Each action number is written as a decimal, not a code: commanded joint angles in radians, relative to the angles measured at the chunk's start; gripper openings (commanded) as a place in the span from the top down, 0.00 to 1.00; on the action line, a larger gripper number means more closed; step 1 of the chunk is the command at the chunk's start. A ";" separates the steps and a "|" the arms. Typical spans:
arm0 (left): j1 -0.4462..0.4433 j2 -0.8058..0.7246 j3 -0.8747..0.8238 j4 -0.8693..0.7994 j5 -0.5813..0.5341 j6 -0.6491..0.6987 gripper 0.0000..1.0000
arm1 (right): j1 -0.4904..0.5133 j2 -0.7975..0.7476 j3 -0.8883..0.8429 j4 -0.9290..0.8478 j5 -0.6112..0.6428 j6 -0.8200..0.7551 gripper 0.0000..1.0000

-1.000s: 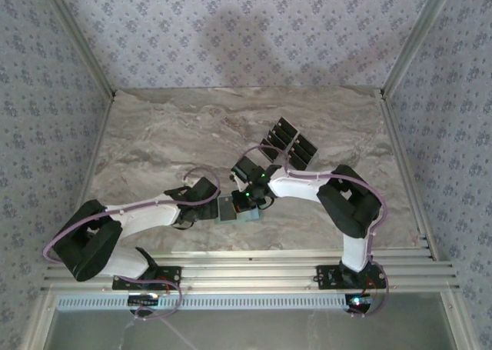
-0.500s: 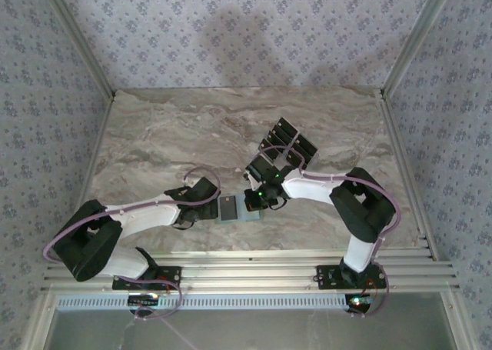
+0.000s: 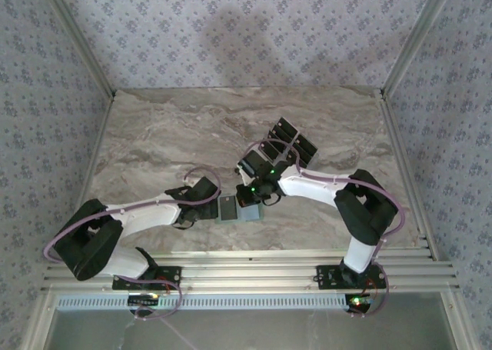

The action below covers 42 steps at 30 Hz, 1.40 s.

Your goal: Put the credit cards into the card holder

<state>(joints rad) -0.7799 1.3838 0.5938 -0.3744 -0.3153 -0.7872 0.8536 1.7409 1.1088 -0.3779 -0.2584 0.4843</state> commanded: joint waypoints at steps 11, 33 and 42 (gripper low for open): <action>-0.003 0.061 -0.025 0.025 0.037 -0.001 0.09 | 0.032 0.101 0.044 -0.016 -0.010 -0.018 0.97; -0.003 0.080 -0.022 0.039 0.045 0.000 0.09 | 0.023 0.141 0.035 0.002 -0.023 -0.013 0.98; -0.004 0.081 -0.025 0.045 0.048 0.000 0.09 | 0.027 0.156 0.066 -0.024 -0.043 -0.042 0.98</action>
<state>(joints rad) -0.7815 1.4025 0.5980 -0.3725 -0.3176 -0.7868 0.8768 1.8744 1.1454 -0.3725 -0.2756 0.4725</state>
